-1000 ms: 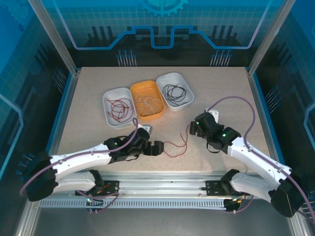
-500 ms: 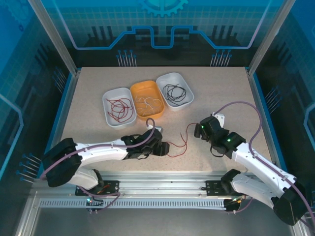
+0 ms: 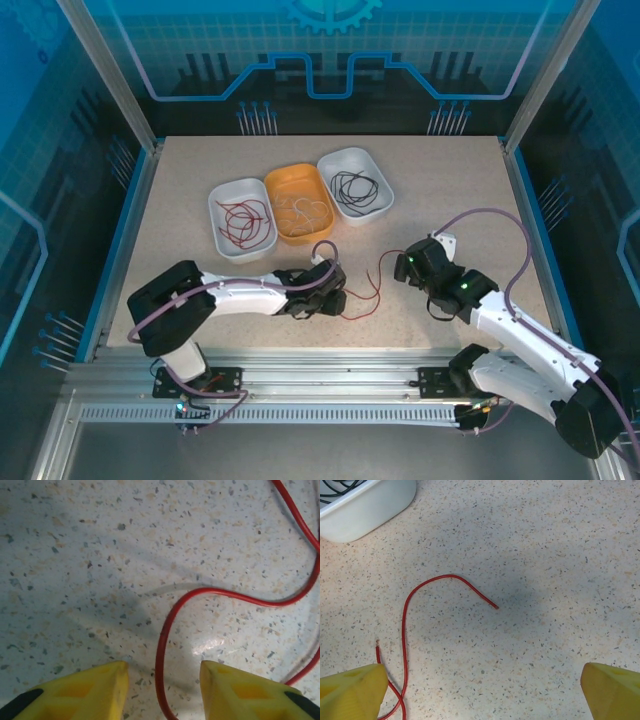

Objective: Untangle the cables

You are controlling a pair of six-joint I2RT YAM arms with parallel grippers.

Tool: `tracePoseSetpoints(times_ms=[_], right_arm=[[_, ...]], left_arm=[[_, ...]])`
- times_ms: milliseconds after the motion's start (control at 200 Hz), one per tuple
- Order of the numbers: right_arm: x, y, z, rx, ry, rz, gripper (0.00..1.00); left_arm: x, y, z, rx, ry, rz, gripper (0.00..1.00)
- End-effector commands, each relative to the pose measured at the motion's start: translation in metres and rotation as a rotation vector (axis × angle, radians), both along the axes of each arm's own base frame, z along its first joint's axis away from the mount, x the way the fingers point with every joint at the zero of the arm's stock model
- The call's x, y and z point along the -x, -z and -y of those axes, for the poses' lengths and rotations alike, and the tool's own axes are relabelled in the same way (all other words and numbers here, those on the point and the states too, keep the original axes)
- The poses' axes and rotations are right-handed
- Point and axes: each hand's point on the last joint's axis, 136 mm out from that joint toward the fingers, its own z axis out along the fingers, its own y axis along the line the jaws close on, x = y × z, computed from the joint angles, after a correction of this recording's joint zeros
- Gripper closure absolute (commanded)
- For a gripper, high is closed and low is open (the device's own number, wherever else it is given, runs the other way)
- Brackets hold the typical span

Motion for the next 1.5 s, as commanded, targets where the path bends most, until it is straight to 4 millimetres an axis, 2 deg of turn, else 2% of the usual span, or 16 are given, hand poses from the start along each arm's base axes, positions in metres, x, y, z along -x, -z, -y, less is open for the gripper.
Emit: tracePoseSetpoints(times_ms=[0, 65, 240, 370, 550, 795, 1046, 1286, 1496], right_arm=[[0.0, 0.004, 0.004, -0.008, 0.03, -0.001, 0.0], [-0.001, 0.004, 0.004, -0.007, 0.03, -0.002, 0.0], [-0.002, 0.007, 0.003, -0.004, 0.03, -0.007, 0.0], [-0.003, 0.009, 0.004, 0.005, 0.031, -0.014, 0.0], [-0.003, 0.009, 0.004, 0.019, 0.024, -0.02, 0.0], [-0.004, 0.004, 0.008, 0.03, 0.031, -0.007, 0.0], [-0.008, -0.004, 0.011, 0.034, 0.042, 0.013, 0.0], [-0.009, -0.001, 0.01, 0.03, 0.044, 0.001, 0.0], [-0.009, 0.0, 0.009, 0.027, 0.043, -0.003, 0.0]], left_arm=[[-0.01, 0.002, 0.003, -0.02, 0.006, 0.014, 0.61], [-0.011, 0.003, 0.004, -0.023, 0.01, 0.017, 0.69], [-0.016, -0.004, 0.01, -0.015, 0.023, 0.027, 1.0], [-0.016, -0.021, 0.013, 0.014, 0.041, 0.053, 1.0], [-0.016, -0.059, 0.0, 0.054, 0.022, 0.136, 1.0], [-0.009, -0.119, -0.031, 0.102, -0.005, 0.272, 1.0], [0.002, -0.203, -0.067, 0.244, -0.036, 0.443, 1.0], [0.01, -0.268, -0.105, 0.378, -0.084, 0.536, 1.0], [0.013, -0.319, -0.145, 0.361, -0.151, 0.688, 1.0]])
